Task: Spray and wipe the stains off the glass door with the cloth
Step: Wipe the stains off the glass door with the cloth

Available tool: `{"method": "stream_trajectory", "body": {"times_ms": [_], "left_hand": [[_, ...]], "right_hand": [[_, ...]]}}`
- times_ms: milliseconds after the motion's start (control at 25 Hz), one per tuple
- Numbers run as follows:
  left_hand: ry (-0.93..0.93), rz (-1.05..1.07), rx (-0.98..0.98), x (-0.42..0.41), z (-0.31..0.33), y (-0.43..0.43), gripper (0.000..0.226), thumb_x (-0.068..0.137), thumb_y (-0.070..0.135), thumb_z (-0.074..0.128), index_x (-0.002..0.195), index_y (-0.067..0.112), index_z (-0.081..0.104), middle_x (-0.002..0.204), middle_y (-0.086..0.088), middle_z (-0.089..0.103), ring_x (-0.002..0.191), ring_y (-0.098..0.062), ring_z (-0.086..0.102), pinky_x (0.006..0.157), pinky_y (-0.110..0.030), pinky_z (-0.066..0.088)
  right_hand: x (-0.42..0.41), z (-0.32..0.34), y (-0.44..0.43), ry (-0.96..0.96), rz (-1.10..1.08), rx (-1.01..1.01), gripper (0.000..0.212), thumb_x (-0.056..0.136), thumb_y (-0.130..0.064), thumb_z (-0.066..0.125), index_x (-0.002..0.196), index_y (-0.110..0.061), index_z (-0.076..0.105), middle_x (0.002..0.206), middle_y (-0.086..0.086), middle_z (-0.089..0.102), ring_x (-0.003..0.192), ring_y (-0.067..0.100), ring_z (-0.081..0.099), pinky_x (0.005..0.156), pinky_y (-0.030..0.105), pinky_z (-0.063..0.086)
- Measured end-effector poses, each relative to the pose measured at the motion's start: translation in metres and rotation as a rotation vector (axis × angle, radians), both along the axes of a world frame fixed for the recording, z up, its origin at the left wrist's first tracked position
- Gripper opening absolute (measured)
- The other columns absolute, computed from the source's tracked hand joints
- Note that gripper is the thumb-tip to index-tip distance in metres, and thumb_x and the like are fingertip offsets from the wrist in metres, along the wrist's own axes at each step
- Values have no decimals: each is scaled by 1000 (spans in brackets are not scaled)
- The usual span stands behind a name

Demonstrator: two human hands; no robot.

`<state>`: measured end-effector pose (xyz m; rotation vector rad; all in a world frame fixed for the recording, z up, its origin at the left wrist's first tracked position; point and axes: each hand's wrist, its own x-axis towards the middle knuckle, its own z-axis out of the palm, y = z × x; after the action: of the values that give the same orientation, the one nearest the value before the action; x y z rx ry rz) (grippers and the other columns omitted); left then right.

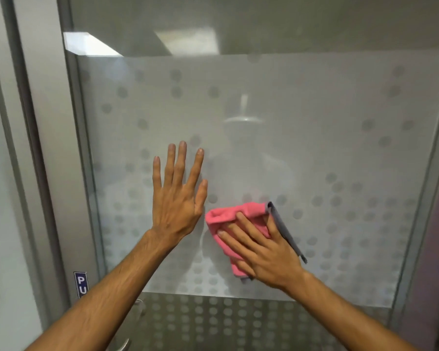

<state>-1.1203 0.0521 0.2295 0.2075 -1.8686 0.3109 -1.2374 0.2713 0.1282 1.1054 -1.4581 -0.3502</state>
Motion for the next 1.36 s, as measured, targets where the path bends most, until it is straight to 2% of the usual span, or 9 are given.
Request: {"method": "stream_trajectory", "body": {"times_ms": [280,440,560,680,880,960,1080,1200,1360], "left_hand": [[22,-23,25,12,11,-28,62,105,43,34,161,20,16,169,-15,7,157,-33,4,123,-61,12],[37,-31,40,19,26,-40,64,105,44,36,161,21,14,169,-14,5,157,-32,2,124,-60,11],[40,-46,47,24,31,-54,66,104,43,38,161,21,13,169,-13,5,157,-30,1,125,-59,9],[26,-47,42,26,31,-68,66,104,44,38,161,21,13,170,-13,4,157,-30,1,125,-60,9],[28,-32,40,27,30,-85,65,105,41,37,161,21,11,170,-12,3,157,-30,1,125,-59,9],[30,-42,27,27,29,-88,65,105,41,37,161,20,12,170,-13,3,157,-30,1,124,-59,9],[36,-45,21,29,30,-92,65,105,42,35,161,20,11,170,-13,3,157,-30,1,124,-60,9],[46,-71,25,31,34,-96,63,105,40,32,161,20,11,170,-13,3,157,-30,1,124,-60,8],[48,-83,8,35,39,-99,62,105,38,32,161,21,13,170,-12,5,157,-29,2,124,-61,10]], "right_hand": [[-6,149,-1,-25,47,-209,57,108,-37,36,161,-18,30,168,9,28,155,40,22,118,74,15],[-4,249,-11,-193,-7,-685,59,111,-44,26,165,-22,16,172,5,19,158,37,16,122,70,8],[13,270,-44,-325,-24,-1006,61,110,-49,20,165,-22,15,173,4,16,159,34,12,123,68,11],[28,242,-72,-296,-37,-867,62,109,-46,25,165,-23,12,173,5,13,159,36,10,123,69,11],[42,103,-90,-107,54,-248,66,106,-45,45,163,-18,26,170,12,21,157,40,18,117,78,17],[42,55,-84,11,46,51,64,107,-43,44,163,-18,25,170,11,23,157,36,19,117,74,20],[36,57,-73,51,74,295,62,109,-37,40,164,-19,19,172,6,18,159,30,14,123,66,13],[29,102,-67,35,75,267,61,107,-32,42,164,-18,22,172,5,19,159,31,13,126,65,8],[22,197,-62,16,91,-122,54,110,-34,30,158,-12,37,165,11,36,153,42,28,119,73,21]]}}
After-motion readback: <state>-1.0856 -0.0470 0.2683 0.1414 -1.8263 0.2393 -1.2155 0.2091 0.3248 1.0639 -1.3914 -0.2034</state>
